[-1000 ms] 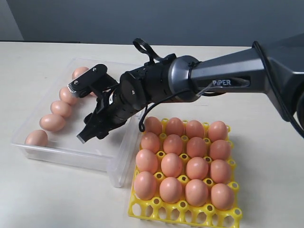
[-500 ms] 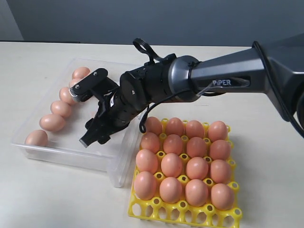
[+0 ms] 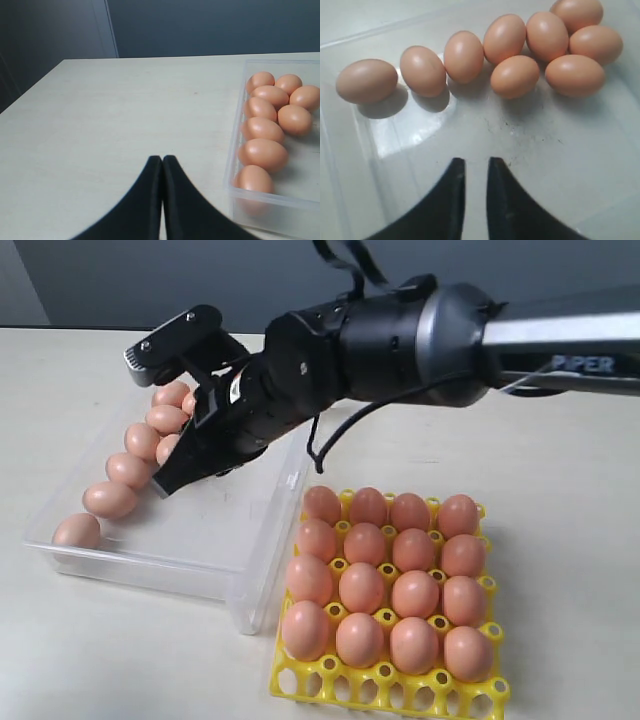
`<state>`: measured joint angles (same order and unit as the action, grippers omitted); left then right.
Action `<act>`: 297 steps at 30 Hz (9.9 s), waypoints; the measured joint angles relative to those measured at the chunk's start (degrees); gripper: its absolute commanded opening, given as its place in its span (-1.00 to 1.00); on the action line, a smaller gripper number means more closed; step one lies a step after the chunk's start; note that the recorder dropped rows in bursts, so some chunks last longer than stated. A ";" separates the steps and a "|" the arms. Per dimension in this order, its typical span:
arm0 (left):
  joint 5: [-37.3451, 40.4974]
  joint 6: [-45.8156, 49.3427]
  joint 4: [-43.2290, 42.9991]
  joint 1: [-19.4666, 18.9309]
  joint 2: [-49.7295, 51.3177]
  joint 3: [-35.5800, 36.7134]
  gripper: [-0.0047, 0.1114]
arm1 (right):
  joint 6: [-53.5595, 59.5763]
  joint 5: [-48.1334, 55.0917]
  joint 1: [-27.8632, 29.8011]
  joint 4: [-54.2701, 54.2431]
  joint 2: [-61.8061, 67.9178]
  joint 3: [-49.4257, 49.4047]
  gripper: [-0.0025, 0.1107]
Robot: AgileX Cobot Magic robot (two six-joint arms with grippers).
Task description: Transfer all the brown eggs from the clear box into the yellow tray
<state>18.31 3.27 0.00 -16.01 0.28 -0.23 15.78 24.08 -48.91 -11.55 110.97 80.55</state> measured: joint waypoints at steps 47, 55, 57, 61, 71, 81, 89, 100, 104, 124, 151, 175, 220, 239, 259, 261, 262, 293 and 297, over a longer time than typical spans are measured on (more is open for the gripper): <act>0.00 0.00 0.00 0.00 0.00 0.00 -0.91 | 1.18 -26.97 0.00 -10.03 -39.94 -44.67 -0.91; 0.00 0.00 0.00 0.00 0.00 0.00 -0.91 | 1.30 -25.64 0.00 -10.03 -39.94 -44.67 -0.91; 0.00 0.00 0.00 0.00 0.00 0.00 -0.91 | 1.19 -25.62 0.00 -10.03 -39.94 -44.67 -0.91; 0.00 0.00 0.00 0.00 0.00 0.00 -0.91 | 1.19 -25.29 0.00 -10.03 -39.94 -44.67 -0.91; 0.00 0.00 0.00 0.00 0.00 0.00 -0.91 | 1.32 -25.18 0.00 -10.03 -39.94 -44.67 -0.91; 0.00 0.00 0.00 0.00 0.00 0.00 -0.91 | 1.32 -23.64 0.00 -10.03 -39.94 -44.67 -0.91; 0.00 0.00 0.00 0.00 0.00 0.00 -0.91 | 1.32 -27.29 0.00 -10.03 -39.94 -44.67 -0.91; 0.00 0.00 0.00 0.00 0.00 0.00 -0.91 | 1.32 -28.26 0.00 -10.03 -39.94 -44.67 -0.91; 0.00 0.00 0.00 0.00 0.00 0.00 -0.91 | 1.32 -30.05 0.00 -10.03 -39.94 -44.67 -0.91; 0.00 0.00 0.00 0.00 0.00 0.00 -0.91 | 1.08 -30.17 0.00 -9.92 -39.94 -44.67 -0.91; 0.00 0.00 0.00 0.00 0.00 0.00 -0.91 | 1.08 -17.96 26.90 -11.09 -61.99 -51.42 -0.91; 0.00 0.00 0.00 0.00 0.00 0.00 -0.91 | 1.07 -14.32 48.63 -13.04 -95.32 -78.10 -0.91; 0.00 0.00 0.00 0.00 0.00 0.00 -0.91 | -9.18 -5.26 53.37 0.89 -110.65 -80.47 -0.91; 0.00 0.00 0.00 0.00 0.00 0.00 -0.91 | -15.78 -5.38 53.37 3.46 -110.65 -80.47 -0.91; 0.00 0.00 0.00 0.00 0.00 0.00 -0.91 | -15.78 -5.38 53.37 3.46 -110.65 -80.47 -0.91; 0.00 0.00 0.00 0.00 0.00 0.00 -0.91 | -15.78 -5.38 53.37 3.46 -110.65 -80.47 -0.91; 0.00 0.00 0.00 0.00 0.00 0.00 -0.91 | -15.78 -5.38 53.37 3.46 -110.65 -80.47 -0.91; 0.00 0.00 0.00 0.00 0.00 0.00 -0.91 | -15.78 -5.38 53.37 3.34 -110.65 -80.47 -0.91; 0.00 0.00 0.00 0.00 0.00 0.00 -0.91 | -15.78 -5.38 53.37 3.34 -110.65 -80.47 -0.91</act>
<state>18.31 3.27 0.00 -16.01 0.28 -0.23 0.00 18.70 4.46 -8.21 0.32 0.09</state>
